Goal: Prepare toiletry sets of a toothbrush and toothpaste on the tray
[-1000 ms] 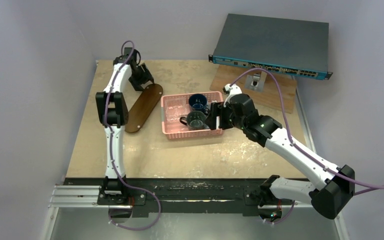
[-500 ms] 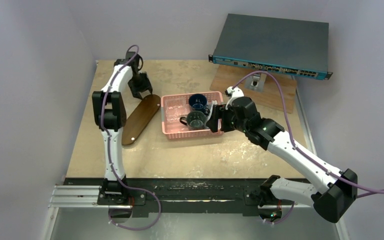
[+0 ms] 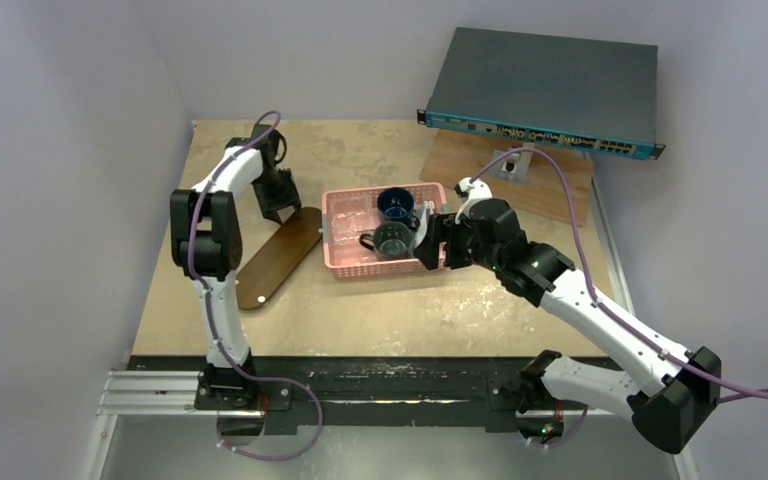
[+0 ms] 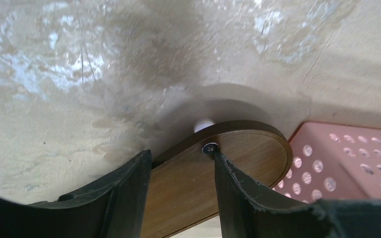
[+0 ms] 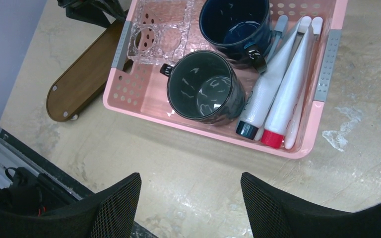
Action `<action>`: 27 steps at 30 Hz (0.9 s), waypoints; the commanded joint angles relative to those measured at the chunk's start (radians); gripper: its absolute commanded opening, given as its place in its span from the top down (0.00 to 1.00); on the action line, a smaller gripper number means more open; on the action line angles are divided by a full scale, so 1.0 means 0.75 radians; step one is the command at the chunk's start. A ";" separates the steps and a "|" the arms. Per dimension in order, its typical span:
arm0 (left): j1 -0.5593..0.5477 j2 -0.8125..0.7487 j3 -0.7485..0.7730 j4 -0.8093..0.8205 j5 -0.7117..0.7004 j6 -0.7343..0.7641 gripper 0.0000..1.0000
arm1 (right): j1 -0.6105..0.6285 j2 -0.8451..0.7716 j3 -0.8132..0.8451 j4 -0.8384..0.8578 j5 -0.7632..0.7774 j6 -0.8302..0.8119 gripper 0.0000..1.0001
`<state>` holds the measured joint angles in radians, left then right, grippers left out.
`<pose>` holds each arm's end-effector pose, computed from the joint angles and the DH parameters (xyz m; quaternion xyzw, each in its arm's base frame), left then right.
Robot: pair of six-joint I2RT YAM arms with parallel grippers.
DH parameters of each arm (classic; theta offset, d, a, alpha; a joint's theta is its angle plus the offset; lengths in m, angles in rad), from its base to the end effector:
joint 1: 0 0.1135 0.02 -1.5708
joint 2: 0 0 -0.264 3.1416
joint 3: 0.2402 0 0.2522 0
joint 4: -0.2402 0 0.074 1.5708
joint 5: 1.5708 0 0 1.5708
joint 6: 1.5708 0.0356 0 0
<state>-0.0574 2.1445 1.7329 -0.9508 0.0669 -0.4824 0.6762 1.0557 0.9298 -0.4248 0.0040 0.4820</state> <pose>0.4336 -0.0273 0.1851 -0.2062 0.9724 -0.0598 0.0913 0.1825 0.1463 0.3147 -0.0836 0.8687 0.2657 0.4096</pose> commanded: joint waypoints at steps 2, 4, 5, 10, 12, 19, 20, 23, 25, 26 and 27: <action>0.000 -0.147 -0.145 0.059 -0.014 -0.003 0.52 | 0.008 -0.032 -0.043 0.055 -0.049 0.026 0.24; -0.001 -0.187 -0.206 0.073 -0.016 -0.005 0.54 | 0.008 -0.036 -0.056 0.061 -0.055 0.029 0.24; -0.002 -0.204 -0.239 0.081 -0.019 -0.005 0.55 | 0.008 -0.037 -0.059 0.062 -0.056 0.027 0.24; -0.013 -0.272 -0.356 0.091 -0.016 0.011 0.59 | 0.009 -0.045 -0.059 0.069 -0.062 0.019 0.24; -0.020 -0.291 -0.376 0.083 -0.012 0.028 0.61 | 0.009 -0.046 -0.061 0.071 -0.068 0.015 0.23; -0.038 -0.383 -0.478 0.067 -0.019 0.054 0.62 | 0.010 -0.044 -0.080 0.093 -0.117 0.003 0.23; -0.038 -0.397 -0.487 0.065 -0.017 0.056 0.62 | 0.011 -0.041 -0.081 0.099 -0.135 -0.008 0.23; -0.041 -0.461 -0.512 0.059 -0.018 0.064 0.63 | 0.027 -0.033 -0.080 0.120 -0.193 -0.044 0.23; -0.044 -0.498 -0.533 0.054 -0.016 0.070 0.63 | 0.047 -0.022 -0.079 0.139 -0.207 -0.055 0.24; -0.047 -0.512 -0.544 0.049 -0.010 0.077 0.62 | 0.068 -0.012 -0.075 0.144 -0.204 -0.056 0.24; -0.052 -0.525 -0.553 0.044 -0.003 0.082 0.62 | 0.083 0.002 -0.069 0.148 -0.205 -0.058 0.24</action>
<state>-0.0856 1.8359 1.3361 -0.9085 0.0612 -0.4507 0.7002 1.0412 0.8742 -0.3691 -0.1051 0.4698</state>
